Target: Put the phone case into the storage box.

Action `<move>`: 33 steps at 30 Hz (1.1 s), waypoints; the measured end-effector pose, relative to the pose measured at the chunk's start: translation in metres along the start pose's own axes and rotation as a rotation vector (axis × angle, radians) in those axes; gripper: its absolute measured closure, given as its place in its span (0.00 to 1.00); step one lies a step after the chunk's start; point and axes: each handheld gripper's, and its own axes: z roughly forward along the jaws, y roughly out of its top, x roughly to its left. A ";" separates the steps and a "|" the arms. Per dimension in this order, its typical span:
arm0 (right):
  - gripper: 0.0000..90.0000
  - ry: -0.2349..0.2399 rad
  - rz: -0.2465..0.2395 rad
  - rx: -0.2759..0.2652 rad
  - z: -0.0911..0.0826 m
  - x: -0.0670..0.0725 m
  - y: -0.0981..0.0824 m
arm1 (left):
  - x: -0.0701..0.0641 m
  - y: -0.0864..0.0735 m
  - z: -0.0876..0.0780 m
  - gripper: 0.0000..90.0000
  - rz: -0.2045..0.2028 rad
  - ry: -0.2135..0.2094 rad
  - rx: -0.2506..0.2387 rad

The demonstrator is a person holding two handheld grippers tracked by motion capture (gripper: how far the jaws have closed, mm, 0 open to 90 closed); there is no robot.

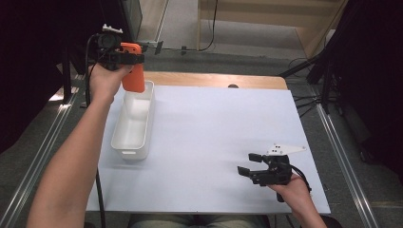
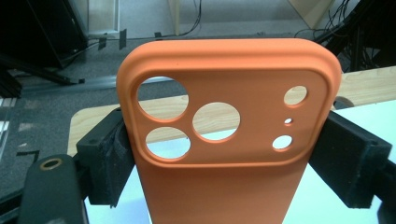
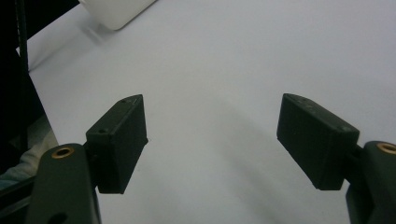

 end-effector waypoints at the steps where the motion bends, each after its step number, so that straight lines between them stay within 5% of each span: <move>1: 0.26 0.002 0.000 -0.001 0.000 0.000 0.000 | 0.000 0.000 0.002 0.17 0.001 0.003 0.001; 9: 0.26 0.001 0.000 0.000 0.000 0.000 0.000 | 0.002 0.009 0.013 0.17 0.016 0.024 0.026; 15: 0.26 0.001 -0.001 0.000 0.000 0.000 0.000 | 0.005 0.012 0.021 0.17 -0.009 0.029 0.017; 33: 0.26 -0.003 0.006 0.001 0.000 0.000 0.000 | 0.011 0.000 0.035 0.17 -0.025 0.043 0.023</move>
